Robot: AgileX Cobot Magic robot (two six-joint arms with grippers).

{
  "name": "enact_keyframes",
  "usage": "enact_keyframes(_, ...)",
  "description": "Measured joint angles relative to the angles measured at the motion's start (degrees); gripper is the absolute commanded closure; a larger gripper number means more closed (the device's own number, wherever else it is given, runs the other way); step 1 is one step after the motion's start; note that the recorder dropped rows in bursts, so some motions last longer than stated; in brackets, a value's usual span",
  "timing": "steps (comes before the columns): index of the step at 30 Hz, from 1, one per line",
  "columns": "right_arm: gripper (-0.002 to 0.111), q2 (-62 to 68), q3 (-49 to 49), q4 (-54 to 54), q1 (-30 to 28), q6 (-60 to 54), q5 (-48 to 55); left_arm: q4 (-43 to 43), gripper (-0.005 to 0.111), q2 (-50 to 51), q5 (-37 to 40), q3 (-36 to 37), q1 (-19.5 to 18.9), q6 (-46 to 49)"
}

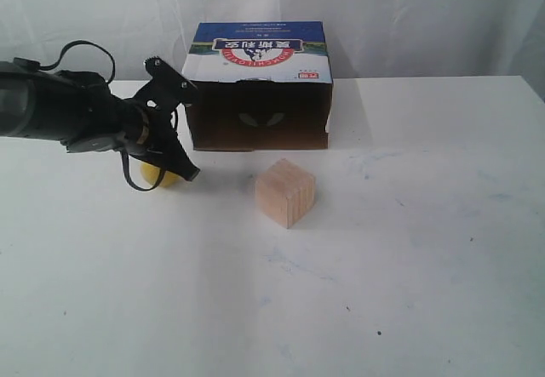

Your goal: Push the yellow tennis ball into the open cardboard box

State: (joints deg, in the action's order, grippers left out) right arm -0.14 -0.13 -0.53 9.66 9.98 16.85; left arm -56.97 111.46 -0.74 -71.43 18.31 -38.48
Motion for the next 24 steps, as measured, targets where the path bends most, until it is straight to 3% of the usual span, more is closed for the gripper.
enact_keyframes(11, 0.108, 0.0, 0.0, 0.0, 0.0, 0.0, 0.0, 0.21, 0.107, 0.21, -0.59, -1.84, 3.4, -0.47)
enact_keyframes(17, 0.108, 0.0, 0.0, 0.0, 0.0, 0.0, 0.0, -2.29, 0.107, -2.88, 8.64, -1.98, 3.55, 0.88)
enact_keyframes(21, 0.108, 0.0, 0.0, 0.0, 0.0, 0.0, 0.0, -4.88, 0.107, -5.78, 13.25, -2.22, 0.74, 1.62)
enact_keyframes(24, 0.108, 0.0, 0.0, 0.0, 0.0, 0.0, 0.0, -5.57, 0.107, -6.2, 11.56, -2.22, -2.83, 0.42)
